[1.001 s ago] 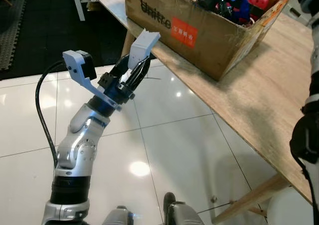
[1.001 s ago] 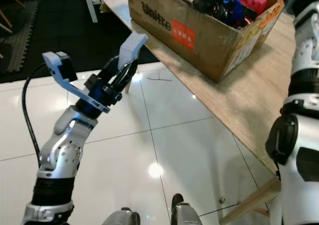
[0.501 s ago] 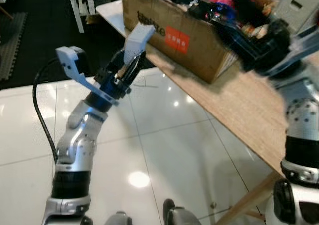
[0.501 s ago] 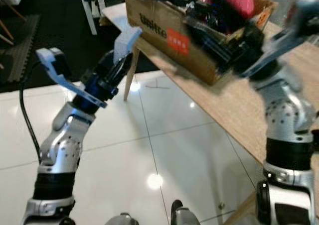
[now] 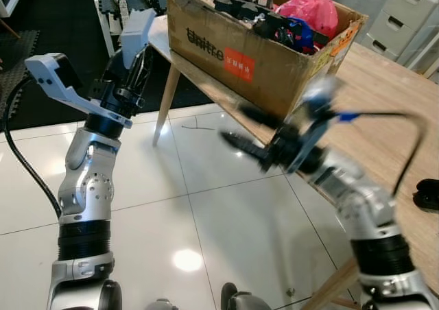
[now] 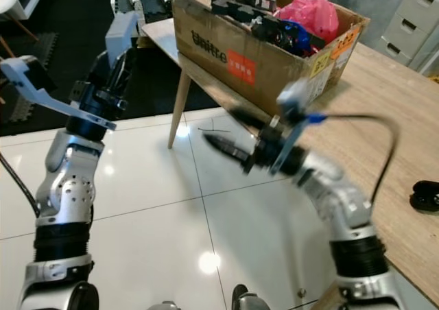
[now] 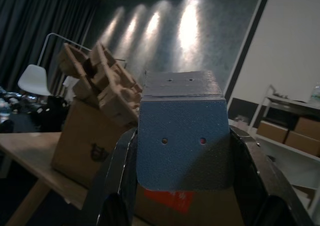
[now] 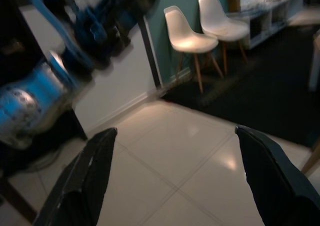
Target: Picking trash to rubbish bin
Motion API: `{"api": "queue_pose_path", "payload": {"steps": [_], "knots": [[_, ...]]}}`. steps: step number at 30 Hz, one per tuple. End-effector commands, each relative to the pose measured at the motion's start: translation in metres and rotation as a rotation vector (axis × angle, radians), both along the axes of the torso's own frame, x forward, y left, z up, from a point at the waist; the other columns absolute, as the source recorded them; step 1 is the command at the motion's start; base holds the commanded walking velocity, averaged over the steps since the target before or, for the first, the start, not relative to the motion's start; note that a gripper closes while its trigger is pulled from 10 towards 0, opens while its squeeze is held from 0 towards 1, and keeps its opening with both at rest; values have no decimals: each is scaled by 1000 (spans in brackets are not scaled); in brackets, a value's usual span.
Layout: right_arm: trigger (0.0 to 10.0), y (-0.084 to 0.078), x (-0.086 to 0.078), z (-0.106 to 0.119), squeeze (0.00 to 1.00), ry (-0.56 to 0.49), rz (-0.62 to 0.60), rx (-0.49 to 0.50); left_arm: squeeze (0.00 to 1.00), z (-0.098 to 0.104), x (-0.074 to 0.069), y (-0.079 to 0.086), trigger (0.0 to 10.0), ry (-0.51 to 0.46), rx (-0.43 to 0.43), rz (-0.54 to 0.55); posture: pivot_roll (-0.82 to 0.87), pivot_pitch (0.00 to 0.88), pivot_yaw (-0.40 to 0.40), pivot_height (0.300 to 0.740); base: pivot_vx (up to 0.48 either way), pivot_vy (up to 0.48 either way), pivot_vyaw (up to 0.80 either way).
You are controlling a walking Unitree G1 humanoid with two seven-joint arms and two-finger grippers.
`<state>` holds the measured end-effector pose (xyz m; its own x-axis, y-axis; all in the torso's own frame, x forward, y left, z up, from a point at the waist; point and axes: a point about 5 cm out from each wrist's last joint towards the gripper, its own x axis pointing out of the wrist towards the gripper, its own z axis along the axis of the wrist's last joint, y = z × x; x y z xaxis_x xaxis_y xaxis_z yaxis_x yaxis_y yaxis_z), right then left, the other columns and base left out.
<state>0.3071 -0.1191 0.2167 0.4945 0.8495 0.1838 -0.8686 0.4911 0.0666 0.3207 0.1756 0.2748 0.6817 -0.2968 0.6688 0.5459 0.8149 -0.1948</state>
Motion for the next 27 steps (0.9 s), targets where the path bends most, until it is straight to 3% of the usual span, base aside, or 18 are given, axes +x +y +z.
{"api": "queue_pose_path", "payload": {"steps": [1,4,5,7,8,9,11,12,14,16,17,18,20,21,22,24,25,27], "knots": [[10000,4,4,-30,0,86,-69,-88,0,-3,1,2,10000,7,33,25,38,143,-34,740,0,0,0],[10000,16,1,-91,0,233,-103,-225,0,-7,3,0,10000,27,43,30,37,142,-35,740,0,0,0],[10000,16,1,-91,0,233,-103,-225,0,-7,3,0,10000,27,43,30,37,142,-35,740,0,0,0],[10000,20,-7,-120,0,312,-102,-288,0,-9,4,-1,10000,35,45,32,37,142,-35,740,0,0,0],[10000,20,-7,-120,0,312,-102,-288,0,-9,4,-1,10000,35,45,32,37,142,-35,740,0,0,0],[10000,20,-18,-160,0,389,-128,-461,0,-13,5,-3,10000,58,50,22,38,140,-35,740,0,0,0],[10000,20,-18,-160,0,389,-128,-461,0,-13,5,-3,10000,58,50,22,38,140,-35,740,0,0,0],[10000,19,-23,-175,0,414,-139,-543,0,-14,5,-5,10000,68,56,15,39,139,-34,740,0,0,0],[10000,1,-37,-218,0,505,-249,-787,0,-17,5,-8,10000,70,59,0,40,135,-33,740,0,0,0],[10000,1,-37,-218,0,505,-249,-787,0,-17,5,-8,10000,70,59,0,40,135,-33,740,0,0,0],[10000,-15,-47,-240,0,562,-334,-907,0,-18,5,-10,10000,65,57,-1,42,129,-33,740,0,0,0],[10000,-27,-53,-250,0,621,-413,-914,0,-17,5,-12,10000,60,56,-3,47,128,-34,740,0,0,0],[10000,-35,-58,-256,0,661,-465,-916,0,-17,5,-12,10000,56,55,-4,47,128,-34,740,0,0,0],[10000,-48,-66,-264,0,741,-569,-876,0,-16,4,-13,10000,48,59,-10,50,125,-34,740,0,0,0],[10000,-48,-66,-264,0,741,-569,-876,0,-16,4,-13,10000,48,59,-10,50,125,-34,740,0,0,0],[10000,-70,-80,-274,0,833,-715,-858,0,-15,4,-15,10000,40,65,-18,48,124,-34,740,0,0,0],[10000,-70,-80,-274,0,833,-715,-858,0,-15,4,-15,10000,40,65,-18,48,124,-34,740,0,0,0],[10000,-92,-106,-287,0,911,-804,-908,0,-15,3,-17,10000,35,68,-21,45,120,-36,740,0,0,0]]}}
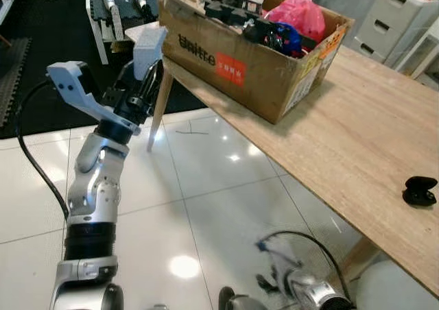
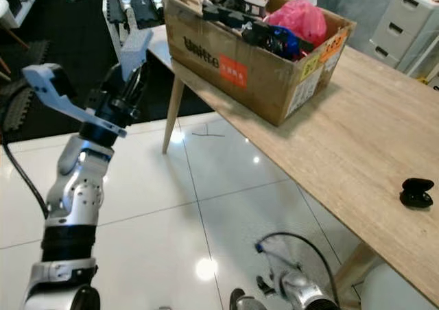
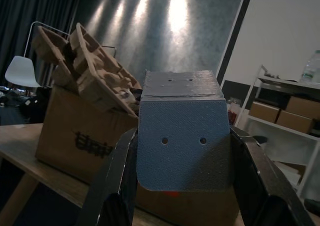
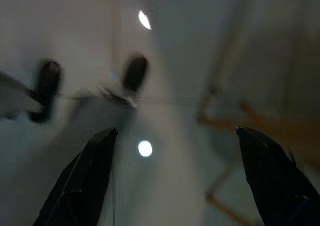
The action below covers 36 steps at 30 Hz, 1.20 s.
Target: Picking trash to rubbish bin
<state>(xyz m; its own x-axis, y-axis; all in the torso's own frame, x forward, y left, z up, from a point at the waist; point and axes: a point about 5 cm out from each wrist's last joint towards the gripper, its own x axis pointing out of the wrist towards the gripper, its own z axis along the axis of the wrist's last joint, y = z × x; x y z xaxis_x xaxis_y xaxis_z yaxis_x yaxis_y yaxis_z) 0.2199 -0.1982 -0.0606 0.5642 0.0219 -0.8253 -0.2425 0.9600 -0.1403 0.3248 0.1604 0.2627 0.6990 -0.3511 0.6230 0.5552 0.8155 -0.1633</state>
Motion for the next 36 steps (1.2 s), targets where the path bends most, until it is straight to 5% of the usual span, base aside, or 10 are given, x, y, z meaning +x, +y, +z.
{"api": "queue_pose_path", "payload": {"steps": [1,7,13,28,36], "knots": [[10000,-13,-18,-10,0,52,-64,-32,0,-3,-1,-2,10000,-2,5,-2,45,120,-36,740,0,0,0],[10000,-37,-59,-25,0,163,-154,-125,0,0,-2,-4,10000,-23,8,-18,44,119,-40,740,270,0,0],[10000,-43,-82,-33,0,216,-167,-170,0,0,-2,-7,10000,-28,11,-26,35,120,-33,740,297,0,0],[10000,-44,-101,-39,0,261,-158,-191,0,2,0,-13,10000,-41,13,-54,29,105,-32,740,302,0,-561],[10000,-44,-107,-41,0,274,-119,-208,0,4,0,-12,10000,-50,20,-51,27,108,-26,740,285,0,0]]}}
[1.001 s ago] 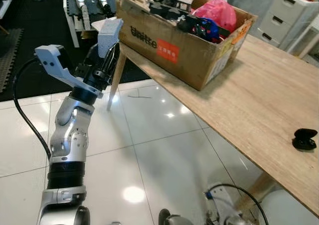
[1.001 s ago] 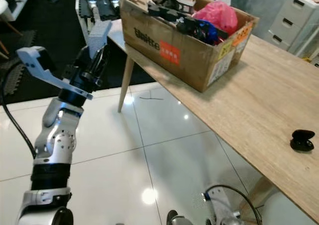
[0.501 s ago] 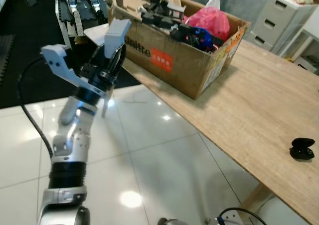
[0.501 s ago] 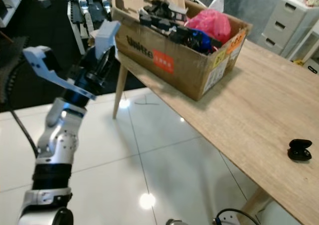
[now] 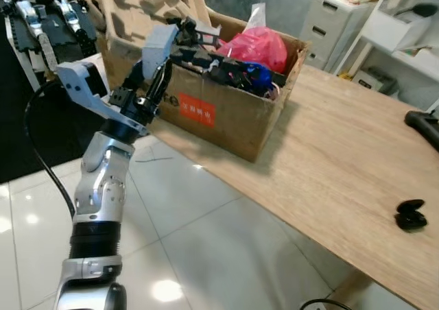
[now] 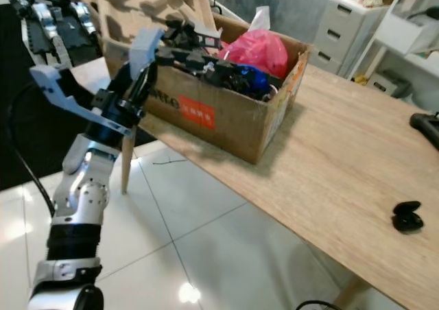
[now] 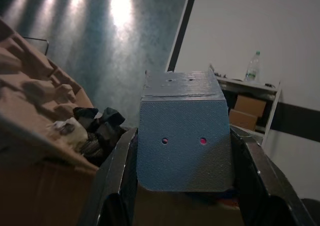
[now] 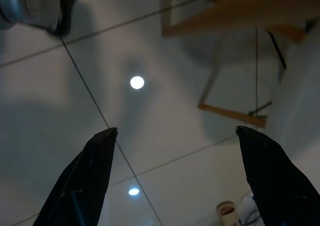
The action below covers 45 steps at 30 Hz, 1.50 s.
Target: Picking trash to rubbish bin
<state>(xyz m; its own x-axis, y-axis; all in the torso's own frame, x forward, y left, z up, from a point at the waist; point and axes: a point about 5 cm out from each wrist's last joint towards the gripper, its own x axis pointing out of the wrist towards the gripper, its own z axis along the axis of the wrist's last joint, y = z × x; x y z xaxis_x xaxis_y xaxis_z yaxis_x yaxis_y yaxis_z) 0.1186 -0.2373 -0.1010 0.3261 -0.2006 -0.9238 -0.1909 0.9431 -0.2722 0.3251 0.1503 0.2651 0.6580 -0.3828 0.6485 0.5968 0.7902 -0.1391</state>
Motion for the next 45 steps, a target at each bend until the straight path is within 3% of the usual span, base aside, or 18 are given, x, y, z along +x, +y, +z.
{"api": "queue_pose_path", "payload": {"steps": [1,10,19,25,31,34,36,37,39,43,44,45], "knots": [[10000,-5,-6,0,0,15,-9,-12,0,1,0,-2,10000,-11,17,-6,27,108,-26,740,262,0,0],[10000,0,-12,-4,0,39,-1,1,0,17,-4,-7,10000,-61,30,-30,30,110,-17,740,139,0,0],[10000,7,-15,-6,0,50,0,6,0,38,-7,-10,10000,-133,62,-44,22,112,-7,740,0,0,-685],[10000,14,-19,-8,0,59,-4,13,0,62,-6,-15,10000,-202,90,-11,7,114,-8,740,0,0,-768],[10000,12,-20,-8,0,62,-5,9,0,73,-5,-19,10000,-216,132,47,-2,119,-9,740,0,0,-774],[10000,10,-20,-8,0,62,-4,5,0,73,-1,-21,10000,-197,170,98,-3,120,-10,740,0,0,-775],[10000,8,-20,-8,0,59,-9,4,0,72,8,-20,10000,-157,238,222,-6,122,-12,740,0,0,-762],[10000,8,-20,-8,0,59,-9,4,0,72,8,-20,10000,-157,238,222,-6,122,-12,740,0,0,-750],[10000,8,-20,-7,0,58,-5,-2,0,67,18,-16,10000,-109,307,363,-10,126,-13,740,0,0,0],[10000,7,-22,-8,0,60,-3,-4,0,61,25,-13,10000,-58,370,459,-14,132,-10,740,0,0,0],[10000,2,-26,-8,0,67,-6,-10,0,57,30,-6,10000,-29,445,565,-16,134,-9,740,0,0,0],[10000,0,-29,-8,0,71,-7,-12,0,57,30,-1,10000,-30,466,613,-18,138,-6,740,0,0,0]]}}
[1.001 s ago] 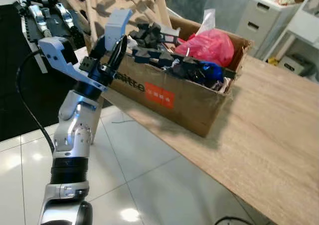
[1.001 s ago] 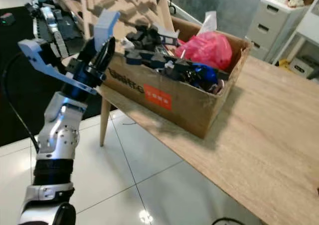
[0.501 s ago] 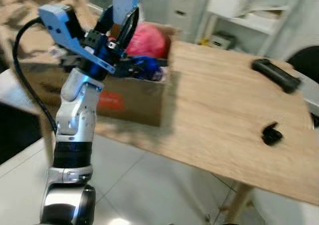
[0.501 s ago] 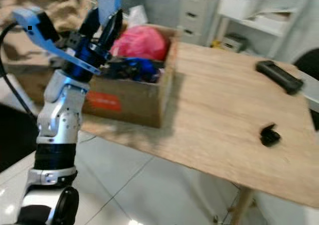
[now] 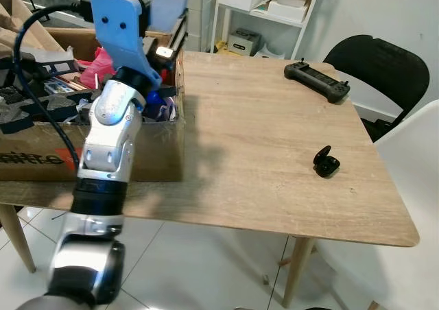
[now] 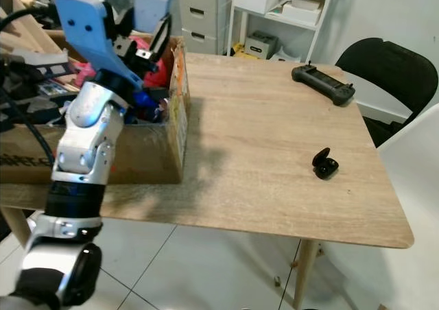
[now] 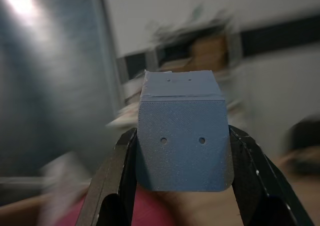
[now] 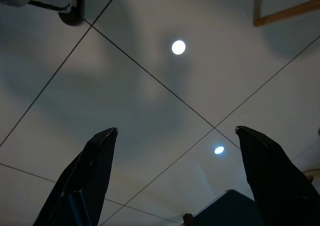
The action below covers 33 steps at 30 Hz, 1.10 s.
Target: Picking trash to rubbish bin
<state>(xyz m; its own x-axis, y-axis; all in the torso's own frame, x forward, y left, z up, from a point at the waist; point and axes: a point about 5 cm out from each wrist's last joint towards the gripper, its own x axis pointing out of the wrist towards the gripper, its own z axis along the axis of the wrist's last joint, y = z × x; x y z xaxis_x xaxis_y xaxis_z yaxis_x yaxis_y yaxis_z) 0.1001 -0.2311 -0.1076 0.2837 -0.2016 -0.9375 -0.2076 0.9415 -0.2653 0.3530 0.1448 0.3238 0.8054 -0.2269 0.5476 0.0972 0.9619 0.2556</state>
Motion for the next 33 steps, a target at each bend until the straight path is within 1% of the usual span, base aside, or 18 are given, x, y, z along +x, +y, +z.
{"api": "queue_pose_path", "payload": {"steps": [1,4,5,6,8,11,12,14,16,17,19,21,22,24,27,29,31,33], "knots": [[10000,-6,-10,-1,0,24,-12,-10,0,-2,2,4,10000,10,46,71,-18,138,-6,740,0,0,0],[10000,-12,-18,-1,0,37,-17,-18,0,-3,2,21,10000,8,55,177,-20,140,-3,740,0,0,0],[10000,-12,-18,-1,0,37,-17,-18,0,-3,2,21,10000,8,55,177,-20,140,-3,740,0,0,0],[10000,-22,-27,0,0,54,-22,-28,0,-4,0,39,10000,16,58,260,-17,142,-3,740,0,0,0],[10000,-22,-27,0,0,54,-22,-28,0,-4,0,39,10000,16,58,260,-17,142,-3,740,0,0,0],[10000,-32,-34,2,0,70,-21,-39,0,-2,-5,62,10000,16,46,341,-14,144,-4,740,0,0,0],[10000,-32,-34,2,0,70,-21,-39,0,-2,-5,62,10000,16,46,341,-14,144,-4,740,0,0,0],[10000,-33,-27,3,0,64,-12,-41,0,0,-9,73,10000,14,38,394,0,147,-10,740,0,0,0],[10000,-29,-16,4,0,50,1,-38,0,1,-11,77,10000,22,49,418,0,147,-10,740,0,0,0],[10000,-29,-16,4,0,50,1,-38,0,1,-11,77,10000,22,49,418,0,147,-10,740,0,0,0],[10000,-22,-3,5,0,30,15,-32,0,2,-12,78,10000,38,104,433,5,145,-15,740,0,0,0],[10000,-19,1,5,0,24,20,-30,0,2,-13,79,10000,45,138,444,9,143,-17,740,0,0,0],[10000,-15,5,5,0,17,26,-28,1000,2,-13,79,10000,52,175,447,11,141,-19,740,0,0,0],[10000,-15,5,5,0,17,26,-28,1000,2,-13,79,10000,52,175,447,11,141,-19,740,0,0,0],[10000,-1,9,2,0,10,38,-16,1000,3,-13,72,10000,48,282,429,14,141,-20,740,0,0,0],[10000,3,7,1,0,13,39,-12,1000,3,-13,69,10000,43,306,416,14,141,-20,740,0,0,0],[10000,9,3,-1,0,19,38,-5,1000,4,-13,65,10000,33,309,394,12,140,-20,740,0,0,0],[10000,11,-3,-3,0,28,35,-4,1000,7,-15,61,10000,29,262,336,12,140,-20,740,0,0,0]]}}
